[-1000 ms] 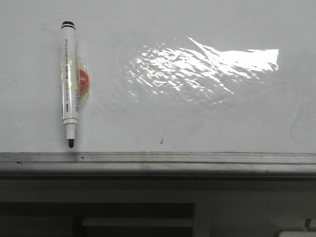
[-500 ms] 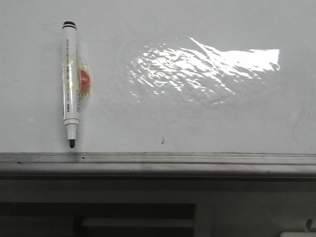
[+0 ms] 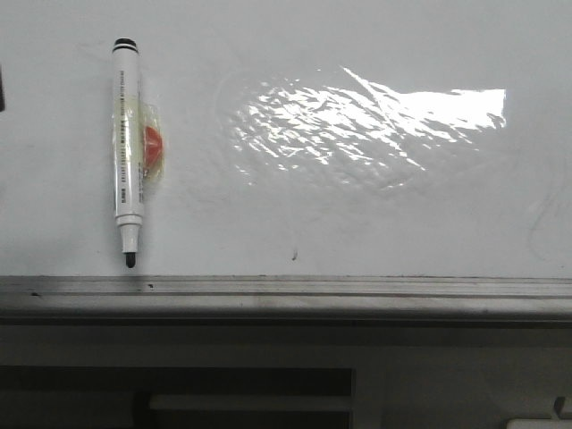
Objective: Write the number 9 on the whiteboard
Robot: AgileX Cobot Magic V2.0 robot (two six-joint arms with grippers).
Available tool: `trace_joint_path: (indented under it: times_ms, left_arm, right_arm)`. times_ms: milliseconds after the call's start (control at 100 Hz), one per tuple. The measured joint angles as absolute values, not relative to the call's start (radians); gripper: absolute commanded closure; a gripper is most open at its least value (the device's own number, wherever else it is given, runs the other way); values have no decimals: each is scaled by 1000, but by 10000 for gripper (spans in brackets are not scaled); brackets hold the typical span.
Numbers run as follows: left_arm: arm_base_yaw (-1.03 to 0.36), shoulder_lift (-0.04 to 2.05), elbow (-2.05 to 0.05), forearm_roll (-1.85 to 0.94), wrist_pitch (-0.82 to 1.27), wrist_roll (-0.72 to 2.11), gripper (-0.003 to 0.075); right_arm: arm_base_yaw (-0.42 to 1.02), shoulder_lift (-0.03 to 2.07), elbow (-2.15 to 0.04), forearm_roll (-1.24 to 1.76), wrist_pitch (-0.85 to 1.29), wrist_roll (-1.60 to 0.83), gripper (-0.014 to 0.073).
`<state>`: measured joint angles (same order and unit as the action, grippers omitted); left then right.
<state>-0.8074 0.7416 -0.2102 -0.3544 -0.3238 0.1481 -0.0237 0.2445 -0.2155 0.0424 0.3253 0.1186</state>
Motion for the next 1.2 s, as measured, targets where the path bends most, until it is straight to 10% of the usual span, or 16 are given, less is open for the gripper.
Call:
trace_joint_path:
  times_ms: [880,1200]
  left_arm:
    - [-1031,1279,-216,-393,-792,-143,328]
    - [-1033,1307,-218,-435,-803,-160,738]
  right_arm:
    - [-24,244,-215,42,325,120,655]
    - [50,244,-215,42,342,120,655]
